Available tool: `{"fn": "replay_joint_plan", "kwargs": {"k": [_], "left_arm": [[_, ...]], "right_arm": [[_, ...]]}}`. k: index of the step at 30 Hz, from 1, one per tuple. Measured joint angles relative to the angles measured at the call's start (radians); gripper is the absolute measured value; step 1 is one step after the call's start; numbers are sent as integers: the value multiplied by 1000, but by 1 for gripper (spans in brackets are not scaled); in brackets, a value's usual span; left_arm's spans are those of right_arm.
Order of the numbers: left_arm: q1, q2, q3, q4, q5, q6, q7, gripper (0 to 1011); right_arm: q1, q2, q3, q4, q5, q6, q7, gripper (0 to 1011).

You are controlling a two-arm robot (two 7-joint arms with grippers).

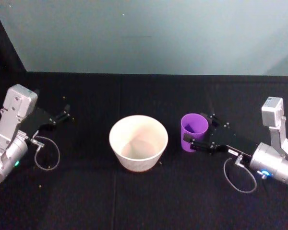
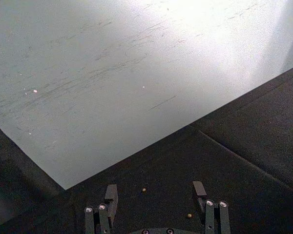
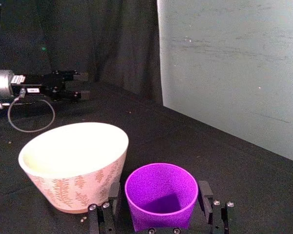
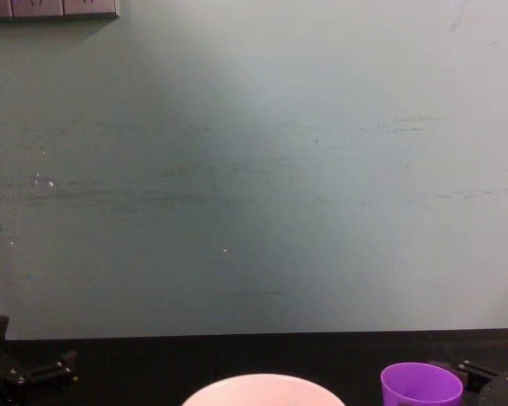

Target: Pick up the cup and pour the mung beans from the cup into the bowl.

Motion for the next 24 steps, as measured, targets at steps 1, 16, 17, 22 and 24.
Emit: {"fn": "replay_joint_plan", "kwargs": {"k": [1, 16, 17, 22, 24], "left_arm": [[0, 0, 0, 0, 0, 0, 0, 1000], [0, 0, 0, 0, 0, 0, 0, 1000], [0, 0, 0, 0, 0, 0, 0, 1000], [0, 0, 0, 0, 0, 0, 0, 1000], [0, 0, 0, 0, 0, 0, 0, 1000]], "right_arm": [[2, -2, 0, 4, -2, 0, -1, 1002], [35, -37, -3, 68, -12, -13, 8, 1002], [38, -39, -3, 73, -12, -13, 11, 1002], [41, -42, -4, 79, -12, -13, 13, 1002], [41, -42, -4, 78, -12, -13, 13, 1000]]}}
